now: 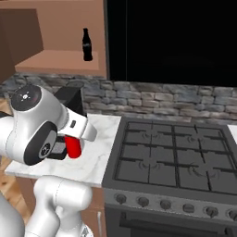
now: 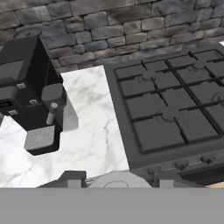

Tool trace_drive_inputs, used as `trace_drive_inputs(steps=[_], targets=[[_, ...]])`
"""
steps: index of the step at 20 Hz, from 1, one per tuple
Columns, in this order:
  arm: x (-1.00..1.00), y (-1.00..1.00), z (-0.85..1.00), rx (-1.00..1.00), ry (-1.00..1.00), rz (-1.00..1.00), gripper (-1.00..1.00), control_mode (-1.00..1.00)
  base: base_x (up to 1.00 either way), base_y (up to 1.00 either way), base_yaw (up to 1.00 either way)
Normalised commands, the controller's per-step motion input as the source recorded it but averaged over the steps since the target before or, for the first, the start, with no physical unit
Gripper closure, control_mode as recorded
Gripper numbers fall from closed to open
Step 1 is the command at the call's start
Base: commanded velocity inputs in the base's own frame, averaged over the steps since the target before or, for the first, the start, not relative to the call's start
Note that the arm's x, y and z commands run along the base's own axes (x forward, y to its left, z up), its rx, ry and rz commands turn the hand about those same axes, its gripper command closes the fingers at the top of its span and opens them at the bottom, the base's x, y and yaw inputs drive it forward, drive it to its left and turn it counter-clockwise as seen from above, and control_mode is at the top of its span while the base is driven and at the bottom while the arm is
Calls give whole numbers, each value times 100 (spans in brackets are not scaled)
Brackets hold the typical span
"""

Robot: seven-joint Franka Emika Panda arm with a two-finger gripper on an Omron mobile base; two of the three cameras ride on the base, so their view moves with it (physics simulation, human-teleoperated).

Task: Sort all alcoholic drinks to one cabinet, and non-alcoholic drinks to the other.

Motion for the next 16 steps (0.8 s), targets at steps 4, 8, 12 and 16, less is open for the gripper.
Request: trace_drive_inputs(steps=[4, 8, 12, 16], targets=[[0, 0, 0, 0, 0, 0, 100, 100, 49, 12, 4], [0, 0, 0, 0, 0, 0, 100, 100, 47, 14, 5], [0, 0, 0, 0, 0, 0, 100, 100, 32, 21, 7], [0, 17, 1, 0, 0, 5, 100, -100, 7, 15, 4]])
